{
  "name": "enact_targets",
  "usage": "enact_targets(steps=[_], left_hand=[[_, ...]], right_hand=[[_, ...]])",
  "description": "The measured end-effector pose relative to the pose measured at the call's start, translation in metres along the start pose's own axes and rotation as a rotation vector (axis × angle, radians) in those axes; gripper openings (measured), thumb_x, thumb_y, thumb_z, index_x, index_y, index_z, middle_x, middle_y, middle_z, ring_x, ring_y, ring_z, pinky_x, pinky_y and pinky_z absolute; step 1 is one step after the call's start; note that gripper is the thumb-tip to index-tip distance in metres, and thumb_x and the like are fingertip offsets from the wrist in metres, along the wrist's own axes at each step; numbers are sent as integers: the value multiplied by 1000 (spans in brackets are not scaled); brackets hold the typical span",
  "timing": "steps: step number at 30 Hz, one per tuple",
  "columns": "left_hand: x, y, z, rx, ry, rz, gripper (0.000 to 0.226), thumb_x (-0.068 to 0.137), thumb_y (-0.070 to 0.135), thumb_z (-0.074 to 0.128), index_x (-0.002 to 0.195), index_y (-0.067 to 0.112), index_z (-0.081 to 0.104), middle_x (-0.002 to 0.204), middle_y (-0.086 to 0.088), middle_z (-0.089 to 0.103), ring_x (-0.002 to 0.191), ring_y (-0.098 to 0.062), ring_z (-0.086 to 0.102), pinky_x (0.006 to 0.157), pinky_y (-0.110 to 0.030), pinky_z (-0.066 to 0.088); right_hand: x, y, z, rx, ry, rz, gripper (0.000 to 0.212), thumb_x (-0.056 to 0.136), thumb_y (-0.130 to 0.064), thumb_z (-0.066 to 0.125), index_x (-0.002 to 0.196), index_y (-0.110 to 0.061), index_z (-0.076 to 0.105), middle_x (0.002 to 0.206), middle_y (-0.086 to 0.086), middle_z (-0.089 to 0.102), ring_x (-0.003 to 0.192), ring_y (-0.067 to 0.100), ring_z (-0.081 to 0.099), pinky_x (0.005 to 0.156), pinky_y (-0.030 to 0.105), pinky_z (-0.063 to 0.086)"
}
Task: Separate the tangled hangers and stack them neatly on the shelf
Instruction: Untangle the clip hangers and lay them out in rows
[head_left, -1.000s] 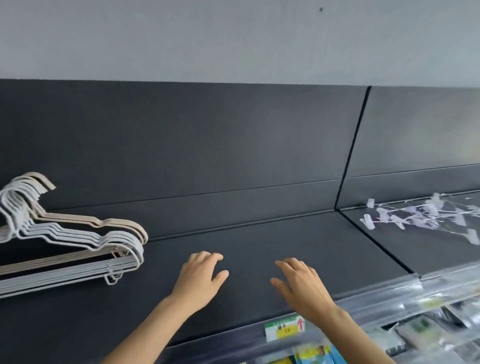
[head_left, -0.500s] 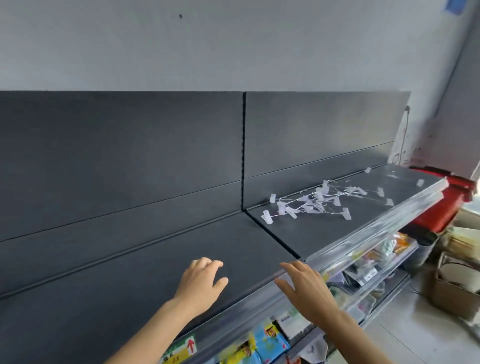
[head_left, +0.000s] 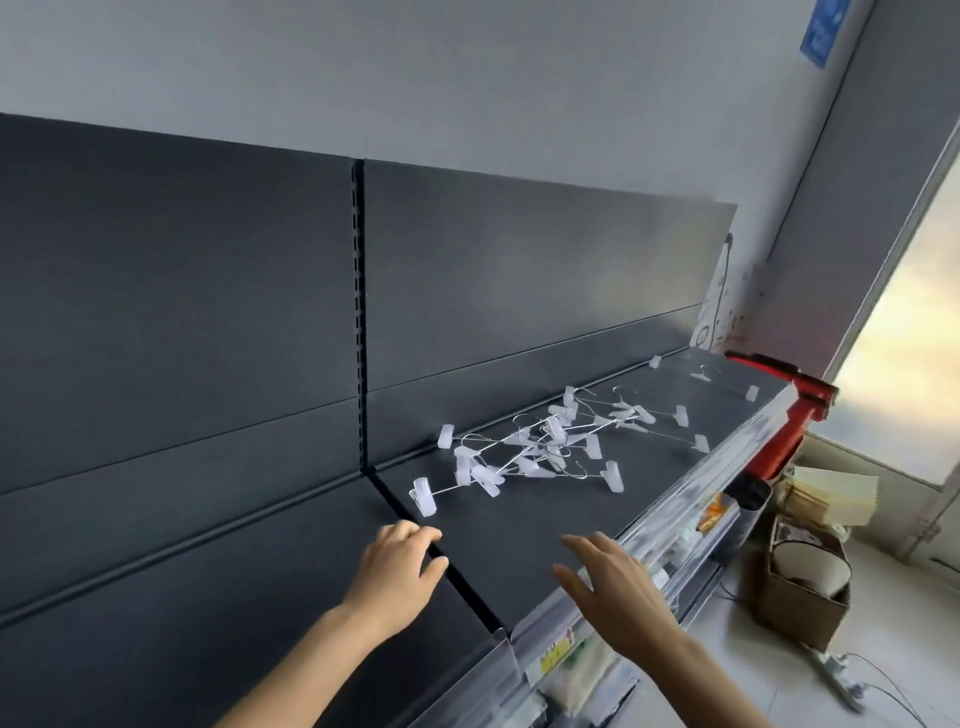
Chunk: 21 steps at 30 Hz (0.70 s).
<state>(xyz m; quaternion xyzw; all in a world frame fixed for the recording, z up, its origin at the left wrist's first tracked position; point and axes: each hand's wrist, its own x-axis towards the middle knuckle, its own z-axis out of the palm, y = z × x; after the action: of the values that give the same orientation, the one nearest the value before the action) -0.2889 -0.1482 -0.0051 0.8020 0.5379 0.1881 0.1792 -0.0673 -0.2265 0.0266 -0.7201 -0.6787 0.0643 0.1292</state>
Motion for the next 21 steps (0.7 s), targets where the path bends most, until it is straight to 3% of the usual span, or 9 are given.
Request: enact_targets(steps=[4, 7, 9, 11, 12, 14, 15, 19, 21], left_hand=[[47, 13, 14, -23, -6, 25, 37, 95, 31, 42, 129, 19, 47, 131, 2, 48, 126, -17, 36, 104, -26, 29], [72, 17, 21, -25, 4, 41, 36, 95, 30, 42, 128, 19, 48, 130, 3, 49, 129, -16, 35, 107, -24, 25], [86, 14, 25, -32, 25, 27, 35, 95, 29, 42, 127, 18, 50, 128, 3, 51, 127, -16, 37, 107, -24, 27], [99, 9, 29, -36, 42, -1, 34, 95, 28, 43, 126, 18, 52, 127, 4, 53, 123, -16, 40, 104, -23, 30], [105, 7, 31, -34, 50, -19, 33, 94, 28, 43, 125, 19, 52, 126, 5, 53, 122, -15, 41, 103, -23, 31], [117, 7, 36, -35, 71, -54, 31, 94, 27, 44, 122, 19, 54, 123, 6, 55, 119, -15, 43, 101, -24, 33], [123, 9, 39, -39, 86, -71, 30, 94, 26, 44, 120, 19, 56, 121, 6, 56, 118, -15, 44, 100, -26, 34], [151, 26, 50, -34, 184, -137, 29, 95, 23, 43, 118, 18, 58, 119, 6, 57, 116, -16, 45, 87, -26, 33], [166, 37, 58, -42, 221, -160, 28, 94, 19, 44, 116, 14, 60, 119, 2, 59, 115, -18, 46, 90, -24, 33]], right_hand=[[33, 31, 0, 24, 25, 22, 58, 88, -59, 32, 132, -23, 43, 126, -2, 53, 117, 17, 50, 96, 29, 39], [57, 51, 3, 62, 24, 48, 118, 52, -88, -13, 129, -22, 46, 123, -2, 55, 114, 17, 53, 93, 29, 41], [75, 67, 7, 68, 18, 58, 129, 43, -87, -23, 129, -21, 47, 123, -2, 55, 115, 18, 52, 94, 29, 41], [92, 75, 7, 81, -12, 50, 117, 53, -88, -12, 129, -21, 47, 124, -1, 54, 116, 19, 51, 95, 30, 41], [101, 79, 8, 79, -25, 34, 98, 68, -83, 4, 129, -20, 47, 126, 0, 54, 117, 20, 51, 96, 31, 40], [121, 89, 10, 72, -39, 1, 53, 90, -53, 35, 130, -19, 46, 127, 1, 52, 118, 21, 50, 96, 31, 39], [132, 95, 10, 77, -38, -18, 44, 93, -42, 40, 129, -19, 47, 126, 2, 53, 117, 22, 51, 95, 31, 39], [181, 121, 10, 82, -25, -91, 33, 93, -33, 44, 119, -16, 55, 120, 4, 57, 111, 26, 53, 92, 35, 42], [202, 134, 8, 99, -18, -143, 30, 93, -29, 44, 116, -15, 57, 119, 4, 57, 110, 27, 53, 90, 36, 42]])
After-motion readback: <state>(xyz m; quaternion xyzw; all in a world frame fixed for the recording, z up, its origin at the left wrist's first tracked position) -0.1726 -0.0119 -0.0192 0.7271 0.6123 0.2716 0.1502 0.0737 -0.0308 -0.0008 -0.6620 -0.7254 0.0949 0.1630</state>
